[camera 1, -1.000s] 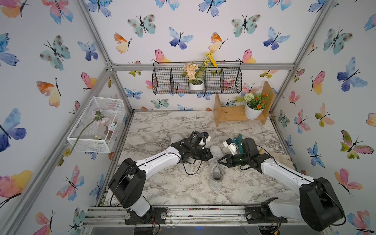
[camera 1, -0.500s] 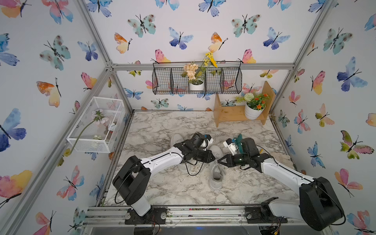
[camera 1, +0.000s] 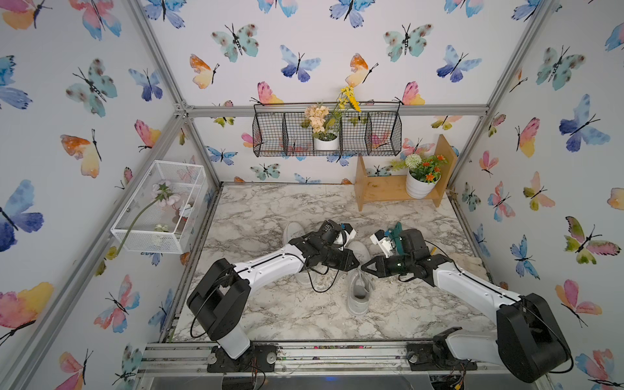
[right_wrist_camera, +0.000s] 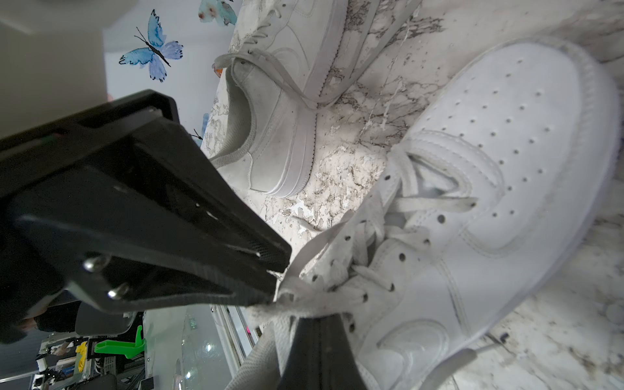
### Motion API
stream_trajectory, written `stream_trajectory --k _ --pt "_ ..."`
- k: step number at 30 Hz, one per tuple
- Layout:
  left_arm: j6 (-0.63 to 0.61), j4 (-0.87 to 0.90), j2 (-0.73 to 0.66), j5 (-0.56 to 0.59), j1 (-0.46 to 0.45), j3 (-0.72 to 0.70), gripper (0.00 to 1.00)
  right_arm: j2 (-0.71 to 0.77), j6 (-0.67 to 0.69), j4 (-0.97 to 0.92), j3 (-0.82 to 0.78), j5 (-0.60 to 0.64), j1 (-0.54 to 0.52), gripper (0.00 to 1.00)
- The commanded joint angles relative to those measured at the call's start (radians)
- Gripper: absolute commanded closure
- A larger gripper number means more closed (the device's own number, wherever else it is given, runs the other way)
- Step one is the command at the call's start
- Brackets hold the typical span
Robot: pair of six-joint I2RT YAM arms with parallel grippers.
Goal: Tie the shoes
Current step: Cross the shoelace with the shoelace.
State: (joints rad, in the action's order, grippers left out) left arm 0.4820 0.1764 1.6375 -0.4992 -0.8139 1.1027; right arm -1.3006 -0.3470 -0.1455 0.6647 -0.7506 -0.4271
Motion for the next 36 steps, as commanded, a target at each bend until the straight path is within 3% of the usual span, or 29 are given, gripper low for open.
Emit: stream_trajectory --k 1,28,33,36 --pt "0.0 -0.011 0.01 -0.039 -0.008 0.029 0.78 -0.014 0.017 -0.028 0.021 0.016 -0.004 0.98" --pt "0.0 -0.008 0.044 -0.021 -0.018 0.042 0.76 -0.005 0.013 -0.019 0.019 0.005 -0.004 0.98" --pt "0.004 -0.018 0.041 -0.033 -0.019 0.042 0.88 0.004 0.011 -0.025 0.024 0.013 -0.004 0.97" --pt "0.007 -0.022 0.033 -0.036 -0.018 0.04 0.96 0.029 0.023 -0.066 0.036 0.048 -0.004 0.91"
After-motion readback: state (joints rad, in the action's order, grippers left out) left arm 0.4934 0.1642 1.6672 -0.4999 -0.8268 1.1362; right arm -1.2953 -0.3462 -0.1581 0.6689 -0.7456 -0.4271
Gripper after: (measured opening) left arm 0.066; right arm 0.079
